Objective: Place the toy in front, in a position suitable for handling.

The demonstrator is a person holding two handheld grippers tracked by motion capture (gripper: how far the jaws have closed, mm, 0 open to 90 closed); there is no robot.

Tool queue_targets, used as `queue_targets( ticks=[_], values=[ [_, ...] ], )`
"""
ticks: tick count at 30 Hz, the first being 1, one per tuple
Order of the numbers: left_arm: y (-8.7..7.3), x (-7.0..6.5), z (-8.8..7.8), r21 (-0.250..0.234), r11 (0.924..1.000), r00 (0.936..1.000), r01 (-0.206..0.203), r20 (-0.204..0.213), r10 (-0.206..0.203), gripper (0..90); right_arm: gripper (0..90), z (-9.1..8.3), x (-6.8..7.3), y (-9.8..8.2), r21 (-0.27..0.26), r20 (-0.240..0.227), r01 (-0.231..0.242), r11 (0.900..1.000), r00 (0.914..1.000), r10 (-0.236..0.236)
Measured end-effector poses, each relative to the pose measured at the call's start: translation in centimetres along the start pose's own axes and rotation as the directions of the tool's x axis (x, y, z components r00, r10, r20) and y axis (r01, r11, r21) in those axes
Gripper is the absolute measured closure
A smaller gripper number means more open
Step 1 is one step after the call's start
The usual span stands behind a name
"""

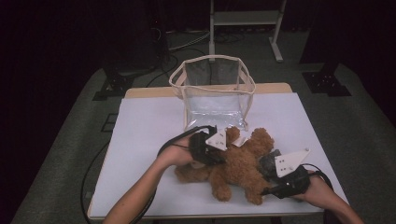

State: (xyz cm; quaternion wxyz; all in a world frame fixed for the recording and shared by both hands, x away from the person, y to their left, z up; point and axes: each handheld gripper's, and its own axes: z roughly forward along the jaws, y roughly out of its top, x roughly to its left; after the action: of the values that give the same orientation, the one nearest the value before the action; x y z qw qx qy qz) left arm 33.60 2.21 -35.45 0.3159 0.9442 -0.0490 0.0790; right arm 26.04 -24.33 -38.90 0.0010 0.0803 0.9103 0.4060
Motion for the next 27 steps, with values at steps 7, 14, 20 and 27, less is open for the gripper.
queue_targets(
  ticks=[7,14,20,27],
  values=[
    [-0.3,0.2,0.7,-0.034,0.9992,0.9993,0.020,0.032,-0.019,55.2,56.9,1.1,-0.6,-2.9,0.039,0.016,-0.058,0.998,0.9982,0.058],
    [-1.1,-0.2,-1.1,-0.054,0.9984,0.9999,0.014,0.005,-0.014,42.4,33.5,-0.6,-0.5,-2.9,0.052,0.016,-0.109,0.993,0.9940,0.109],
    [-2.9,-0.9,-3.3,-0.075,0.9970,0.9993,0.019,-0.030,-0.021,33.0,33.7,-3.2,-1.7,-4.1,0.024,0.180,-0.152,0.988,0.9730,0.145],
    [-5.9,-1.3,-4.7,-0.099,0.9932,0.9973,0.061,-0.034,-0.065,23.1,35.1,-2.6,-4.0,-5.7,0.049,0.297,-0.197,0.979,0.9388,0.174]
  ],
)
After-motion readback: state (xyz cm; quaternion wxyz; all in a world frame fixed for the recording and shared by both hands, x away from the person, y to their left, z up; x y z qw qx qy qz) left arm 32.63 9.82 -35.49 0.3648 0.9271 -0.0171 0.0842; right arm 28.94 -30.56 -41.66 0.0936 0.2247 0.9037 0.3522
